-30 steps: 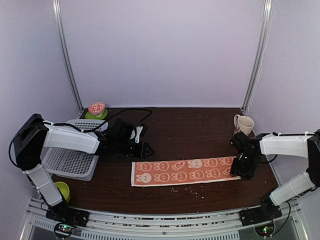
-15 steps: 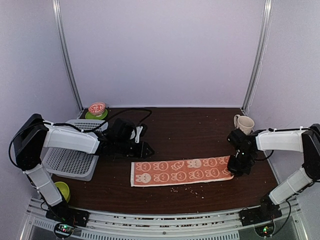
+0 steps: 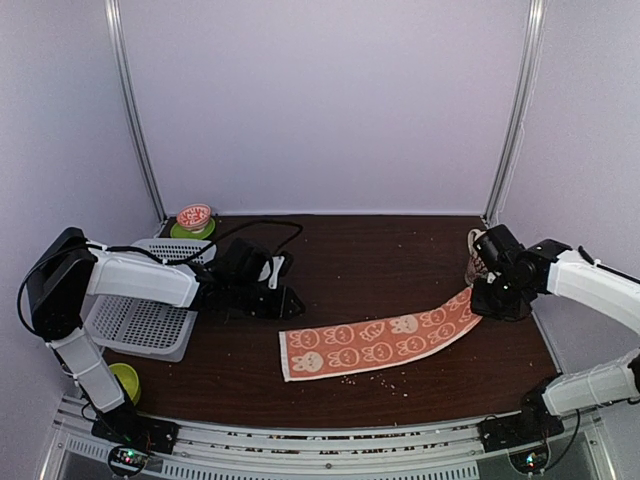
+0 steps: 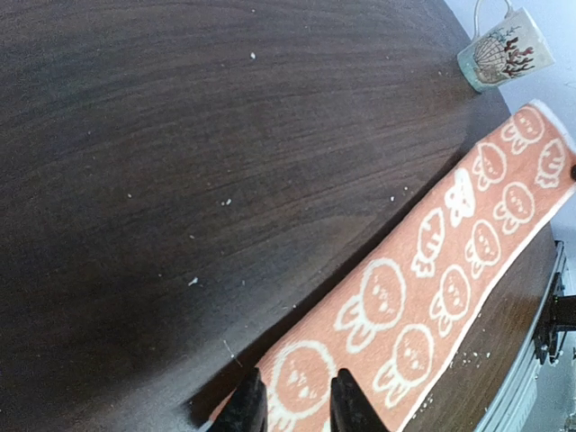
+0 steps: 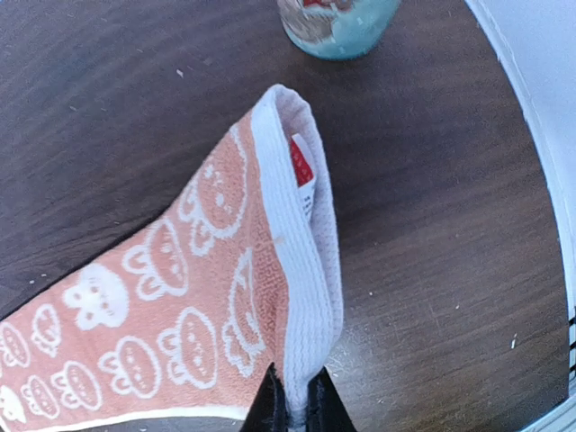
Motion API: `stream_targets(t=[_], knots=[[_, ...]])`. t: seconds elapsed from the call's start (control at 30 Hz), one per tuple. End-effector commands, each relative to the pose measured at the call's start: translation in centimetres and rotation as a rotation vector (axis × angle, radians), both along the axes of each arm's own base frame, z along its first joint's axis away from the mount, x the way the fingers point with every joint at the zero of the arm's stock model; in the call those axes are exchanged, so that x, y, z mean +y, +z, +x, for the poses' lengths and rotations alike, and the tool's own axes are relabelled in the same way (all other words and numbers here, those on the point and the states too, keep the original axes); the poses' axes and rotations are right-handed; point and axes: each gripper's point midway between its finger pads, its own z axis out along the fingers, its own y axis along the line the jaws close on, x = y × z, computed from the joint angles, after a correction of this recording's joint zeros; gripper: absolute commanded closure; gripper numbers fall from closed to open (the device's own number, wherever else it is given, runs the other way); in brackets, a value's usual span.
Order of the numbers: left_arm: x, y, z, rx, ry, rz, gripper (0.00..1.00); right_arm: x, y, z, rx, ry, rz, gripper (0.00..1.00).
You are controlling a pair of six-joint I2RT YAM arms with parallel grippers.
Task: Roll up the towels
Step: Pick up the towel from the center of the board.
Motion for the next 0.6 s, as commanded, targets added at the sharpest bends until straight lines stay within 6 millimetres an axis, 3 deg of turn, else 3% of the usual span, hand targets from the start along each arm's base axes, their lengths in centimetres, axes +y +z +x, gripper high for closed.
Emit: stream_targets(t=[0.0,0.17,0.3,0.57], knots=[[0.5,0.7,-0.2,-0.013,0.012,0.022,0.74,0.3,3.7,0.2,-0.109,0.132,-0.104,1.00],[1.2,1.0,-0.8,-0.013,0.028,0.038,0.74,4.8,5.8,0.3,-0.222,0.295,-0.108,1.00],[2.1,0.9,-1.4,-0.003,0.056,0.034,0.74,9.3,6.0,0.2,-0.283,0.413,-0.079,1.00],[3.4,0.4,-2.4,0.003,0.083,0.048,0.74,19.3,3.0,-0.5,-0.243,0.642,-0.063,1.00]])
